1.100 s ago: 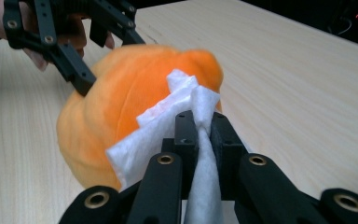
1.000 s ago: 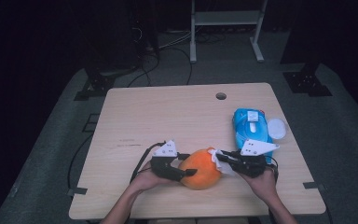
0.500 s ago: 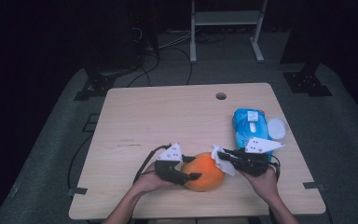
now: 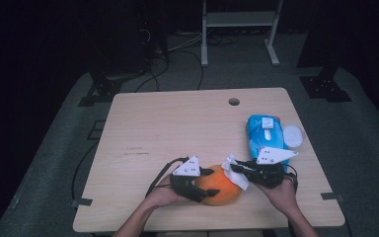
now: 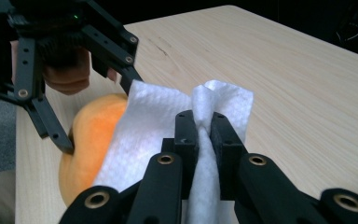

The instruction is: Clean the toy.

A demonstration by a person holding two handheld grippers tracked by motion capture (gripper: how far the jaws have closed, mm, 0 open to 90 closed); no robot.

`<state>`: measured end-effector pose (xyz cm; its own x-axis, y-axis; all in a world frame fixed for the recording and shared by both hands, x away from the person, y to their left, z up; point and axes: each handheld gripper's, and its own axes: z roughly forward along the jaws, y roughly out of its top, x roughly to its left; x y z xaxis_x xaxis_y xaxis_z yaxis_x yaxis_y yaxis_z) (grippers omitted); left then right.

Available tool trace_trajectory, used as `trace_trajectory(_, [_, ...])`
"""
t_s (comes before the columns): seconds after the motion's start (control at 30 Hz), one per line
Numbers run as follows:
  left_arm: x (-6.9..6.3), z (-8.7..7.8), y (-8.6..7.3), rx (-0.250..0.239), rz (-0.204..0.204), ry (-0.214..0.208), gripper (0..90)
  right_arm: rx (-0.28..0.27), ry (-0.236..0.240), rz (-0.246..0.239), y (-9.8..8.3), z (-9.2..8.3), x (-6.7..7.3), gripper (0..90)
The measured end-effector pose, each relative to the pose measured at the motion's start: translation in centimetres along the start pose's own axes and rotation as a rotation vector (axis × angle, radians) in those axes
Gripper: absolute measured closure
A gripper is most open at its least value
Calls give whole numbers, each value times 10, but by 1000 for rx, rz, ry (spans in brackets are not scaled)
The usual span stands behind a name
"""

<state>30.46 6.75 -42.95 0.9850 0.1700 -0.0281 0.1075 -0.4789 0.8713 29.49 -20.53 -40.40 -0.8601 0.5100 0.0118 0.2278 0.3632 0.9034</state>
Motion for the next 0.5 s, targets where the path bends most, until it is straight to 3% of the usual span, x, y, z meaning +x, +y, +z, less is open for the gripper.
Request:
trace_trajectory(0.17, [-1,3,0,-2,-12,21,283,-7,34,-43,9,5,13,823])
trace_trajectory(0.27, [-1,2,0,3,-9,27,290,14,27,-71,10,7,15,823])
trace_trajectory(0.5, [2,1,-1,-3,-24,41,302,26,-20,-6,-5,-9,-1,824])
